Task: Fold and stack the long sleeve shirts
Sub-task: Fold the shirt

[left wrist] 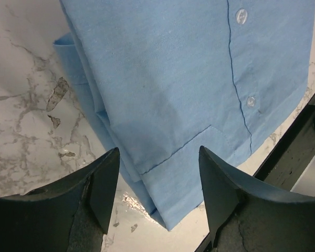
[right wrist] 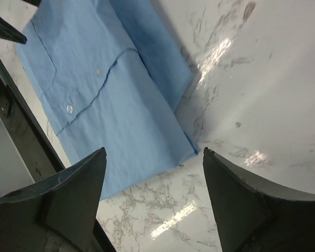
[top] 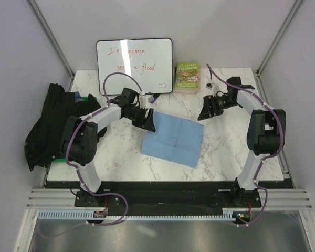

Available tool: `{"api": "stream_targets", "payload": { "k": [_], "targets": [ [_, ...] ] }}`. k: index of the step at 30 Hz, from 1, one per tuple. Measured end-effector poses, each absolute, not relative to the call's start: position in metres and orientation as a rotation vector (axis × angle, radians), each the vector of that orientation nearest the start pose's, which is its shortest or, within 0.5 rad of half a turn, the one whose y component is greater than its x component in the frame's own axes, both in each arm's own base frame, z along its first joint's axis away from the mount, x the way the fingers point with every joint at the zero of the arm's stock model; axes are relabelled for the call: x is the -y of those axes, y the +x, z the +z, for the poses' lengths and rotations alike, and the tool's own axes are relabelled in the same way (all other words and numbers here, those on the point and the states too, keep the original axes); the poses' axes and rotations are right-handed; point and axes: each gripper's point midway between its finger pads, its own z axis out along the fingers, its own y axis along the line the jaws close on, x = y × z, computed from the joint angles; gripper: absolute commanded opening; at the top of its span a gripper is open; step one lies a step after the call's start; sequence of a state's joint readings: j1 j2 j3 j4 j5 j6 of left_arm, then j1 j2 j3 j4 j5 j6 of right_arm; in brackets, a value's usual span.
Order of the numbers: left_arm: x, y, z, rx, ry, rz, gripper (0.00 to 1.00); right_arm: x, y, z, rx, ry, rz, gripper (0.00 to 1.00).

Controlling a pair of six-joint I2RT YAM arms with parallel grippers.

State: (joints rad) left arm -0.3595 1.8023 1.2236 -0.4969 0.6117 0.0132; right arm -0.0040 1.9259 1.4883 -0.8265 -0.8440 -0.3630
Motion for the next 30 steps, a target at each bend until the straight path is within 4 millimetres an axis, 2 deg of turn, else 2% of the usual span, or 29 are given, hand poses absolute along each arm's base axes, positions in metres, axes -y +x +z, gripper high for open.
{"api": "stream_targets", "payload": {
  "k": [2, 5, 10, 13, 15, 16, 17, 19, 20, 21, 22, 27, 30],
  "targets": [
    [0.231, 0.325, 0.068, -2.546, 0.683, -0.942, 0.69, -0.119, 0.369, 0.090, -2.488, -0.608, 1.051, 0.84],
    [0.231, 0.324, 0.058, -2.573, 0.676, -0.948, 0.70, -0.119, 0.357, 0.077, -2.527, -0.609, 1.053, 0.85],
    [0.231, 0.325, 0.049, -2.591, 0.673, -0.950, 0.68, -0.118, 0.357, 0.071, -2.516, -0.633, 1.043, 0.85],
    [0.231, 0.327, 0.045, -2.597, 0.669, -0.951, 0.62, -0.119, 0.355, 0.069, -2.505, -0.656, 1.051, 0.77],
    [0.232, 0.327, 0.044, -2.599, 0.668, -0.961, 0.58, -0.121, 0.351, 0.069, -2.493, -0.672, 1.077, 0.67],
    [0.232, 0.327, 0.044, -2.599, 0.667, -0.963, 0.54, -0.121, 0.350, 0.068, -2.487, -0.682, 1.084, 0.63],
    [0.232, 0.328, 0.045, -2.597, 0.668, -0.968, 0.50, -0.122, 0.349, 0.068, -2.481, -0.688, 1.100, 0.51],
    [0.233, 0.329, 0.046, -2.590, 0.669, -0.973, 0.40, -0.124, 0.347, 0.066, -2.476, -0.700, 1.120, 0.42],
    [0.234, 0.330, 0.047, -2.585, 0.672, -0.978, 0.36, -0.124, 0.345, 0.065, -2.478, -0.701, 1.132, 0.27],
    [0.236, 0.331, 0.047, -2.580, 0.673, -0.987, 0.31, -0.125, 0.344, 0.065, -2.478, -0.702, 1.139, 0.18],
    [0.237, 0.331, 0.047, -2.576, 0.675, -0.997, 0.23, -0.125, 0.342, 0.064, -2.478, -0.706, 1.145, 0.00],
    [0.241, 0.329, 0.049, -2.565, 0.681, -1.042, 0.02, -0.126, 0.337, 0.067, -2.502, -0.673, 1.169, 0.00],
    [0.241, 0.329, 0.050, -2.559, 0.681, -1.053, 0.02, -0.126, 0.333, 0.076, -2.518, -0.651, 1.172, 0.00]
  ]
}}
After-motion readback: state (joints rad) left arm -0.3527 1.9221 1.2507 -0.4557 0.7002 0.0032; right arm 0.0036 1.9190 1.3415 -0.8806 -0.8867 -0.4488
